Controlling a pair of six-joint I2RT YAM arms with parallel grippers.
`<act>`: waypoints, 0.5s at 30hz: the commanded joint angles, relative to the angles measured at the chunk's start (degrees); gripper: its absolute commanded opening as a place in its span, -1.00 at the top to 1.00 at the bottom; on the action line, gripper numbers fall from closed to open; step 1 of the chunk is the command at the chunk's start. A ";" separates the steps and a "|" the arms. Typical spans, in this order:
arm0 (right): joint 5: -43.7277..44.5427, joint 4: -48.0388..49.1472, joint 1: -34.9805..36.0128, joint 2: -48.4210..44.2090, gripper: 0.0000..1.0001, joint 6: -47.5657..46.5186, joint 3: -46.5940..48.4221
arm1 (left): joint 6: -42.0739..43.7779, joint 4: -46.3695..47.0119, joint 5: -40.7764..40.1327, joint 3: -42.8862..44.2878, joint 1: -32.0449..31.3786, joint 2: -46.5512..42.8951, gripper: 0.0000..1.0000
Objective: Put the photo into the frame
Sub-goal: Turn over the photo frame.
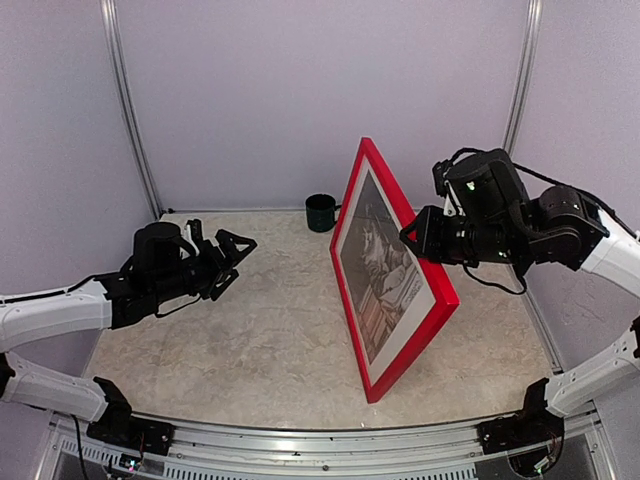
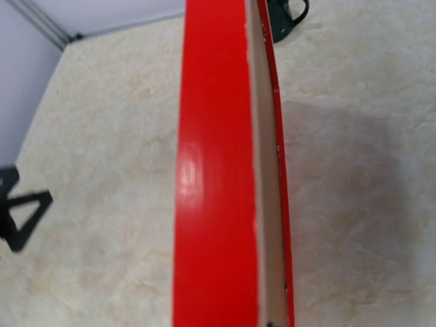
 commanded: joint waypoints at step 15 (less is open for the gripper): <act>-1.77 16.47 -7.08 -6.92 0.63 9.14 -19.94 | 0.46 4.71 2.96 -5.67 1.84 2.64 -0.98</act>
